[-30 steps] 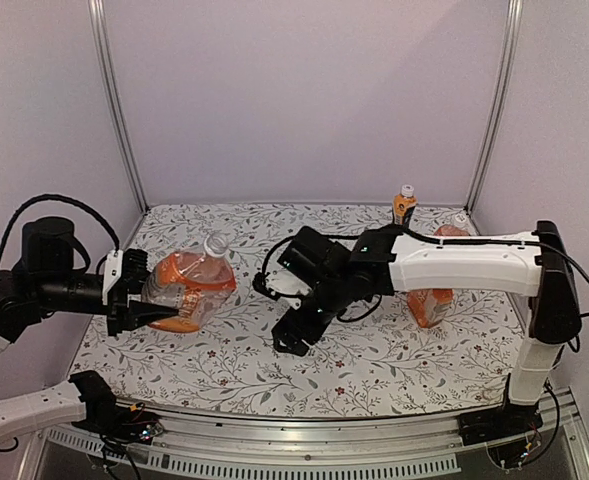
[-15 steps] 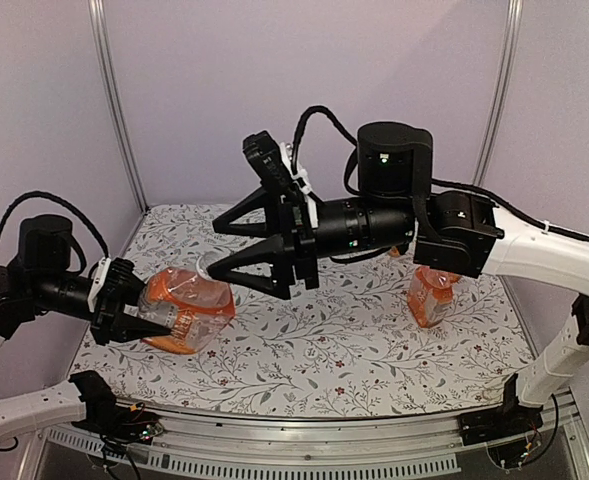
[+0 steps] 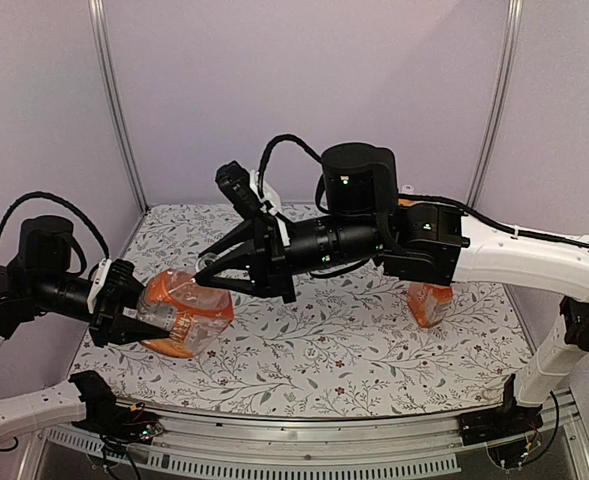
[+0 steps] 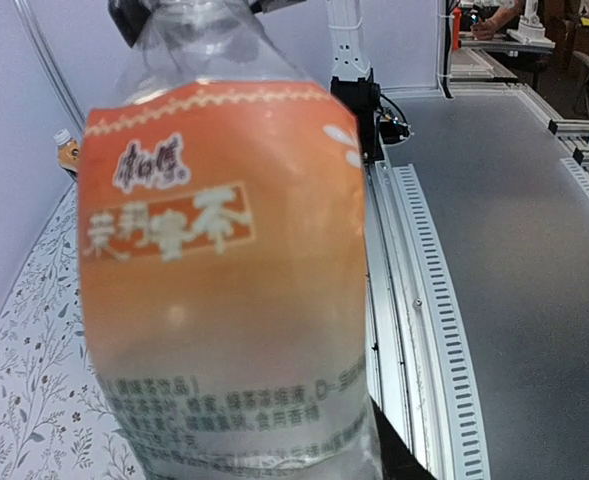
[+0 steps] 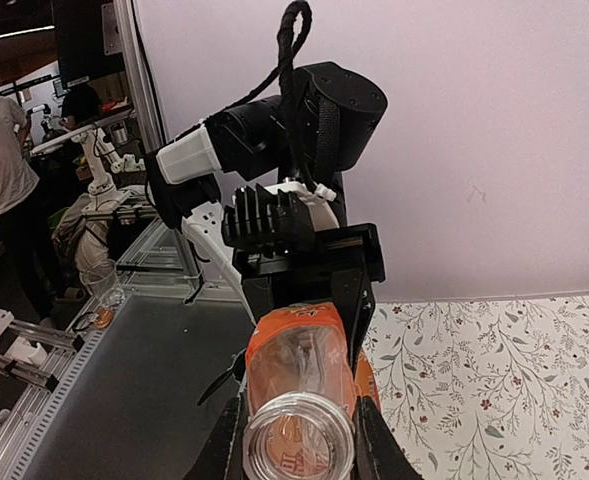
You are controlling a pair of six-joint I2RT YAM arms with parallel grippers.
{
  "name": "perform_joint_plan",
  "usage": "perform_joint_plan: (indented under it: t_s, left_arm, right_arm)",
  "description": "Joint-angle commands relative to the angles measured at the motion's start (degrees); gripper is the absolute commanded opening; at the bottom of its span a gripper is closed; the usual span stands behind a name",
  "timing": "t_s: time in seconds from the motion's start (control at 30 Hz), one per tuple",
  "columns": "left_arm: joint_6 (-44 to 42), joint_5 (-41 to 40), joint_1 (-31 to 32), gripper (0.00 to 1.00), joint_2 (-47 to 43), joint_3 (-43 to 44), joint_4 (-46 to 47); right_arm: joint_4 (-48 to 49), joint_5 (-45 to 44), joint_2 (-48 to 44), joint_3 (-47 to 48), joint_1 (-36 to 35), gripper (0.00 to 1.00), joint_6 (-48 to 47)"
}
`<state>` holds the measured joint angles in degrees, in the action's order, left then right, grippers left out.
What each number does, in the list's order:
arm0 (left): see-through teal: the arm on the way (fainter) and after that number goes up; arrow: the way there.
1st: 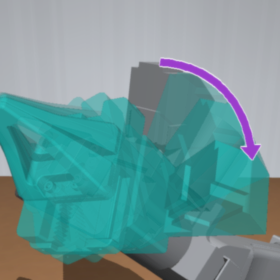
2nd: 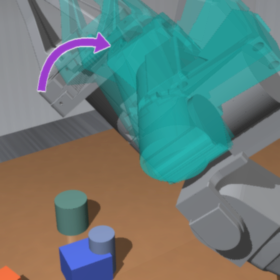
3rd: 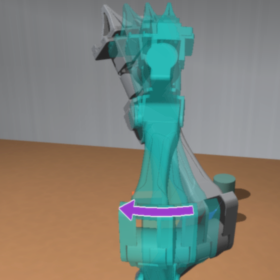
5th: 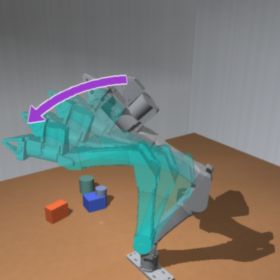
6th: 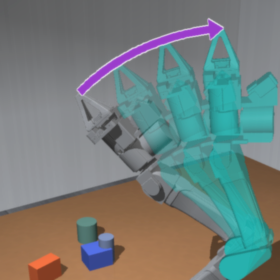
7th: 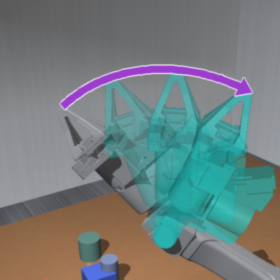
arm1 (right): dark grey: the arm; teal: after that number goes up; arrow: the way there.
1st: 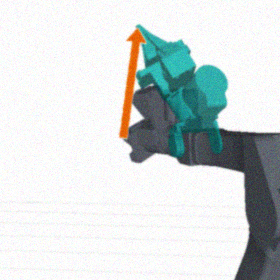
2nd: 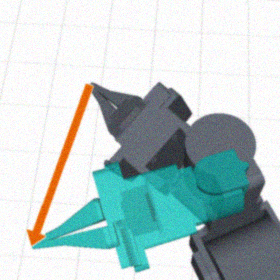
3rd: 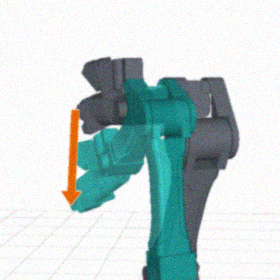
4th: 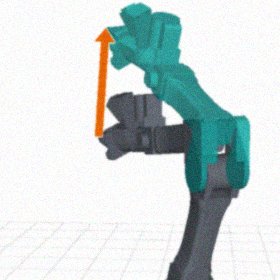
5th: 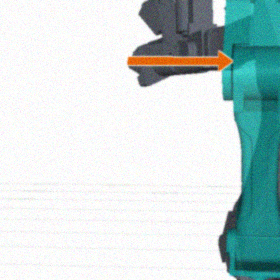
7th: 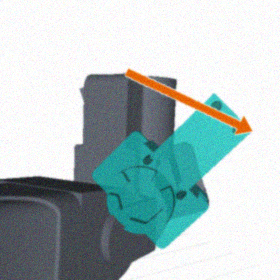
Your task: Unscrew the bottle caps
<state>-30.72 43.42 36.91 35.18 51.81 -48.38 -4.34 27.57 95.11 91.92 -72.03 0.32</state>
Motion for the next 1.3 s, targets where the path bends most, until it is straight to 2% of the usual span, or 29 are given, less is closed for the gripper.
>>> perform_joint_plan:
  t_s: [0.0, 0.03, 0.07, 0.13, 0.17, 0.23, 0.33, 0.43, 0.5, 0.6, 0.73, 1.0, 1.27]
  left_arm:
    - [-0.92, -0.43, -0.58, 0.22, 0.10, 0.62, 0.42]
    - [-0.40, -1.04, -0.60, 0.28, -0.04, 0.41, 0.80]
    - [0.70, -2.00, -0.75, 0.46, -0.29, 0.01, 1.55]
    - [3.60, -4.84, -1.37, 0.91, -1.20, -1.71, 4.44]
    - [5.21, -6.76, -1.93, 0.98, -1.95, -3.37, 6.20]
    - [9.37, -11.46, -3.64, 0.99, -4.02, -6.55, 10.68]
    - [20.41, -19.35, -8.72, 1.00, -7.41, -11.41, 16.93]
    - [30.63, -21.91, -13.01, 1.00, -10.13, -15.76, 21.67]
    - [36.87, -21.48, -16.71, 1.00, -11.08, -18.33, 24.20]
    - [44.08, -20.50, -20.40, 1.00, -11.84, -21.95, 28.12]
    - [49.65, -22.65, -24.66, 0.99, -12.94, -25.42, 30.75]
    - [48.82, -36.02, -30.72, 0.99, -15.66, -26.70, 29.12]
    - [48.82, -35.55, -32.53, 0.99, -16.47, -27.53, 30.05]
  right_arm:
    - [0.23, -1.79, 1.42, 0.96, -0.22, 0.00, 3.07]
    - [-0.44, -2.99, 1.27, 1.02, -0.17, 0.00, 3.25]
    - [-1.24, -4.45, 0.98, 1.21, 0.11, 0.00, 3.62]
    - [-3.72, -8.94, 0.44, 1.65, 1.18, 0.00, 4.91]
    - [-5.75, -12.04, 0.23, 1.94, 2.01, 0.00, 5.45]
    - [-10.47, -20.01, -0.47, 2.63, 3.73, 0.00, 5.94]
    - [-18.77, -35.46, -0.22, 4.52, 6.97, 0.00, 5.45]
    - [-26.59, -49.17, 2.90, 8.70, 10.72, 0.00, 5.18]
    - [-29.60, -55.04, 6.09, 11.65, 13.92, 0.00, 5.05]
    - [-29.38, -55.97, 11.74, 14.81, 18.12, 0.00, 5.84]
    - [-25.85, -54.13, 18.55, 17.82, 22.43, 0.00, 9.42]
    - [-19.06, -53.88, 28.56, 20.13, 26.98, 0.00, 18.23]
    - [-18.10, -57.44, 32.83, 20.49, 27.35, 0.00, 27.44]
